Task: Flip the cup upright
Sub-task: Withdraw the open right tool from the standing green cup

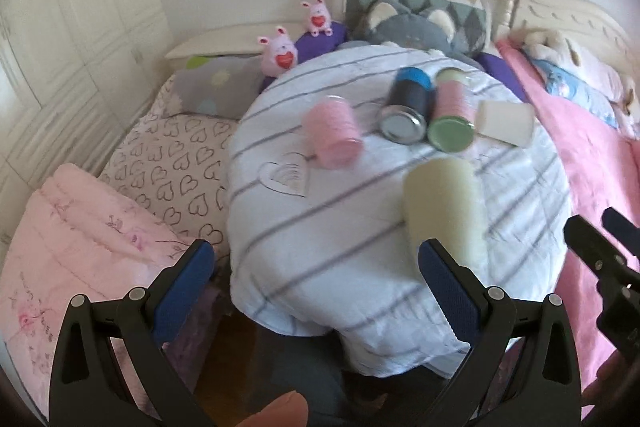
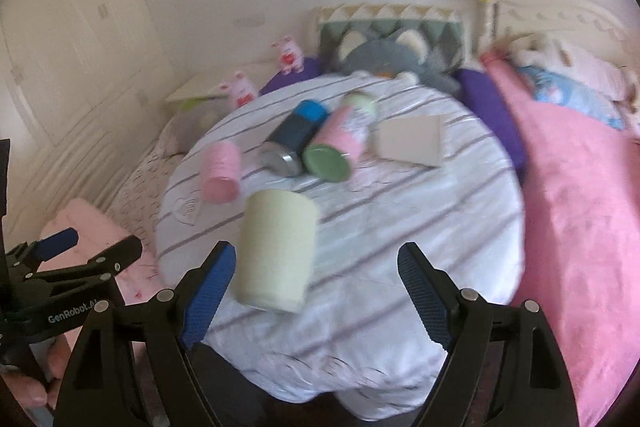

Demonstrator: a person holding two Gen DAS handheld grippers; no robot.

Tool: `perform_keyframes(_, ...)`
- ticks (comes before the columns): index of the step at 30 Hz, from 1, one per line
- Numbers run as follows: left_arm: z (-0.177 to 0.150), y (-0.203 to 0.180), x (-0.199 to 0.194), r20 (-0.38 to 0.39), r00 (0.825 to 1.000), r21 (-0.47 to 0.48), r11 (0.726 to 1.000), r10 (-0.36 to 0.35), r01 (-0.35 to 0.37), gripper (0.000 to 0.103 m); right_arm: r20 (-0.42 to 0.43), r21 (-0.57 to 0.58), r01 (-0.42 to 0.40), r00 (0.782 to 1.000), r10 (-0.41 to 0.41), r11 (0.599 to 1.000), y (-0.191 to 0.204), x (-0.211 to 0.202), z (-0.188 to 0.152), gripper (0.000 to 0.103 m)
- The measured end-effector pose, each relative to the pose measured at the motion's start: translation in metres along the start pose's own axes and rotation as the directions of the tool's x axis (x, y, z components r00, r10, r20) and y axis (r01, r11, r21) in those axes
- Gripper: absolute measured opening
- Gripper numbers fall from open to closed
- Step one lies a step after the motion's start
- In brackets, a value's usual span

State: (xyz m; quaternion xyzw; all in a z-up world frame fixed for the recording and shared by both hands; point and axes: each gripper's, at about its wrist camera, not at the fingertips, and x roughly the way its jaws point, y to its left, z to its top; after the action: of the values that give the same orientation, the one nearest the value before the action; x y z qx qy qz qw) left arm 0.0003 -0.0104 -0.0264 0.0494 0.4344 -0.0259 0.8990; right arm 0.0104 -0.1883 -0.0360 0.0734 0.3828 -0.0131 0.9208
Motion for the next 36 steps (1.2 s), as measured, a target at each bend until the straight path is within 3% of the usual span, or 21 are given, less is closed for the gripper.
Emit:
perform_keyframes(9, -0.016, -0.026, -0.018, 0.029, 1.0, 0.043, 0.999, -0.001, -0.001, 0.103, 0.047, 0.07, 0.07, 0.996, -0.073, 0.995, -0.045, -0.038, -0.017, 0.084)
perform_keyframes(36, -0.023, -0.037, -0.03, 0.032, 0.999, 0.058, 0.998, -0.009, 0.008, 0.103, 0.067, 0.049, 0.046, 0.996, -0.05, 0.998, -0.042, -0.053, -0.021, 0.084)
